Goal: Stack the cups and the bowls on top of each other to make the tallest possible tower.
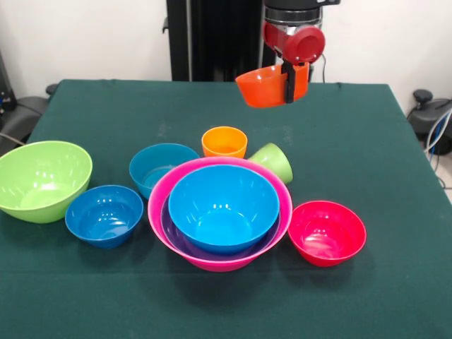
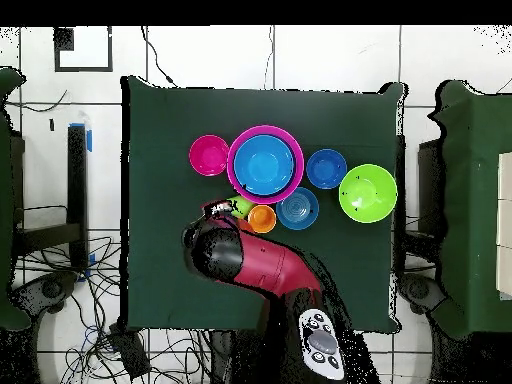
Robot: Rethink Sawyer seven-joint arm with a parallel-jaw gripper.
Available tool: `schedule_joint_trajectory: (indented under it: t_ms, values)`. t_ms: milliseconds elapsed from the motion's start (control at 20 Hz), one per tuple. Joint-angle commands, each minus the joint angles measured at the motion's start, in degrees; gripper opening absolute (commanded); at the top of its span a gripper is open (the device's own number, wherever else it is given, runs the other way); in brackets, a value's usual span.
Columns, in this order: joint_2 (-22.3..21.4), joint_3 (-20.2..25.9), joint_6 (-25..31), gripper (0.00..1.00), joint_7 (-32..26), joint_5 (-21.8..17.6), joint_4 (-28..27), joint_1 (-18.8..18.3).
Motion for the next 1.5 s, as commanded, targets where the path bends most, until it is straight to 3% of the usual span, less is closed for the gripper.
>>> schedule_joint_trajectory:
  t_ms: [50, 350, 750, 1200, 1500]
  values:
    - [2.5, 7.9, 8.6, 0.0, -10.4, -6.4, -5.5, -5.2]
    - [6.0, 8.8, 10.3, 0.0, -10.4, -9.0, -11.5, -6.4]
    - [14.1, 9.8, 12.1, 0.0, -9.4, -10.9, -25.3, -8.1]
    - [20.6, 8.9, 16.8, 0.0, -8.3, -10.8, -38.0, -7.3]
    - [23.9, 9.0, 17.4, 0.0, -7.5, -10.3, -43.4, -6.8]
